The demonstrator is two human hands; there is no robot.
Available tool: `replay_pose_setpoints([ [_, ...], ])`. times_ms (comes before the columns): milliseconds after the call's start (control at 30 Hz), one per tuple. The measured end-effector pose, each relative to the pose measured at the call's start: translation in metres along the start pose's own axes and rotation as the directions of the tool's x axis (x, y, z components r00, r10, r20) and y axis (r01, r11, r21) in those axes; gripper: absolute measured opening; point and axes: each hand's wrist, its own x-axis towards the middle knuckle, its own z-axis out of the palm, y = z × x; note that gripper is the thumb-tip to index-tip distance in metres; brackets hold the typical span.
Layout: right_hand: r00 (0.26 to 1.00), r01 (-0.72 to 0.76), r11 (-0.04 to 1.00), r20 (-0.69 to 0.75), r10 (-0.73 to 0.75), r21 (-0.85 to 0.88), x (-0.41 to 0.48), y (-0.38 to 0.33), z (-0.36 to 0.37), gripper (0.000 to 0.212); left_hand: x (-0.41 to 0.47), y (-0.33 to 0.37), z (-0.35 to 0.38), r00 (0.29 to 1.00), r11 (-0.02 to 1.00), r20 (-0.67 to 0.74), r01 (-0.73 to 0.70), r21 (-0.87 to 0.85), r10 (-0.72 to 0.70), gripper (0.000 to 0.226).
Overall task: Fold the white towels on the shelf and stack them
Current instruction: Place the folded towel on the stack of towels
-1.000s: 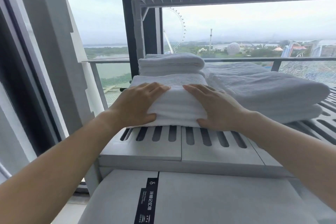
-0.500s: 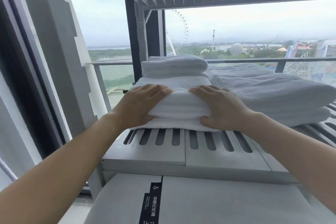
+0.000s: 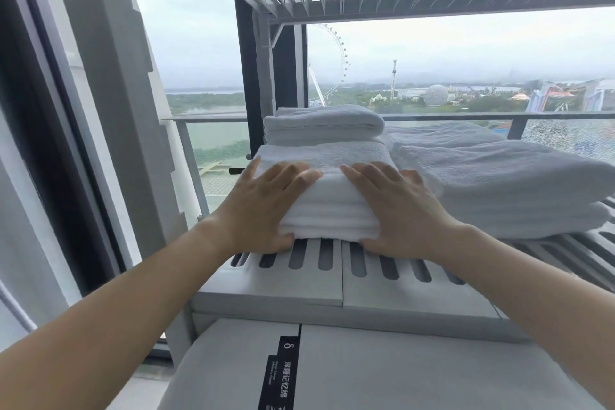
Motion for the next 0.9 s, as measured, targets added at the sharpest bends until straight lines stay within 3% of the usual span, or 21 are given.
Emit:
replay_pose_setpoints([
  [133,0.996,-0.089,0.988,0.021,0.092,-0.127,0.001,-0.011,0.001,0.114,0.003,0.002,-0.001,0.998,0.998,0.043,0.045,0.041,-0.047,0.102],
  [267,0.986,-0.167,0.964,-0.018,0.167,-0.207,0.004,-0.033,0.011,0.108,0.006,0.011,0.004,0.983,0.981,0.103,0.134,0.143,-0.149,0.116],
  [500,0.984,-0.167,0.976,-0.087,0.156,-0.14,0.004,-0.025,0.018,0.089,0.003,0.022,0.009,0.98,0.978,0.092,0.167,0.127,-0.179,0.093],
  [667,0.985,-0.14,0.983,-0.121,0.125,-0.123,0.005,-0.017,0.019,0.087,0.005,0.019,0.011,0.983,0.983,0.069,0.162,0.085,-0.168,0.091],
  [900,0.992,-0.125,0.988,-0.042,0.122,-0.088,0.014,-0.01,0.022,0.087,0.013,0.013,0.02,0.975,0.979,0.1,0.191,0.072,-0.198,0.093],
])
